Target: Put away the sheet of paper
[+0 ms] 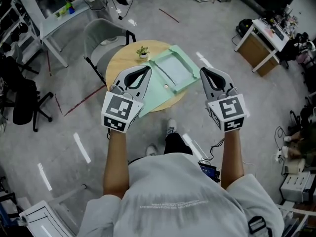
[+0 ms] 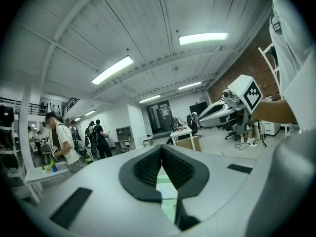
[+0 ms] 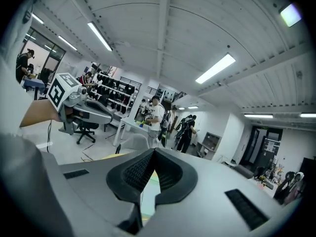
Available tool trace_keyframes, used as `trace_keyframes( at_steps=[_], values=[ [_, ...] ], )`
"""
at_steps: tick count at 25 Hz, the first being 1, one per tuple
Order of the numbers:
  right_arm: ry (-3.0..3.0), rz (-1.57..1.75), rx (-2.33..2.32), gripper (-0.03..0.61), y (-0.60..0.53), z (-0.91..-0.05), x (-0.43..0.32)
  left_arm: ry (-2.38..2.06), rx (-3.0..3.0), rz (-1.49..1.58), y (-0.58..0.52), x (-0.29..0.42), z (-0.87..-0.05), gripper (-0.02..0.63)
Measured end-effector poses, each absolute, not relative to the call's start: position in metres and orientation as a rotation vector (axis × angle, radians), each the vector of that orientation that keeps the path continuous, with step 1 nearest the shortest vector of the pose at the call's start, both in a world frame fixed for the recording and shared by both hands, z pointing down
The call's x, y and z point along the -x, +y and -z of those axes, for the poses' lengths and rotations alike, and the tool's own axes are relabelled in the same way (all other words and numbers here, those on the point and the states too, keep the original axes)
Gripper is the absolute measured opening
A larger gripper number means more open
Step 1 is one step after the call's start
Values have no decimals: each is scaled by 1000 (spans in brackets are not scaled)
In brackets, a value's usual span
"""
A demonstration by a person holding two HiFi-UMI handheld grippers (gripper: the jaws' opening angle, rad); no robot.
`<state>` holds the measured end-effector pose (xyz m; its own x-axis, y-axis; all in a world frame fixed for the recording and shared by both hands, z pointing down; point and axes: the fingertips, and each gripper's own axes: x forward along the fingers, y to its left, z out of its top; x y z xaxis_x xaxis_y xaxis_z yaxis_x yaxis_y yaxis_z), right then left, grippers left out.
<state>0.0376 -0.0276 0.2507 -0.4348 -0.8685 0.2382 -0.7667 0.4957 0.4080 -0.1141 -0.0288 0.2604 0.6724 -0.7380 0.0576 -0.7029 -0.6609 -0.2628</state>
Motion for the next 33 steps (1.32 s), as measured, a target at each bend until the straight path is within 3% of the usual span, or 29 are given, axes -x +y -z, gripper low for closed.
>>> trace_keyframes(
  at_steps=[33],
  values=[
    [-2327,278,-1307,21,-50,-283,-31,1193,2700,250,-43,117,-279,20]
  ],
)
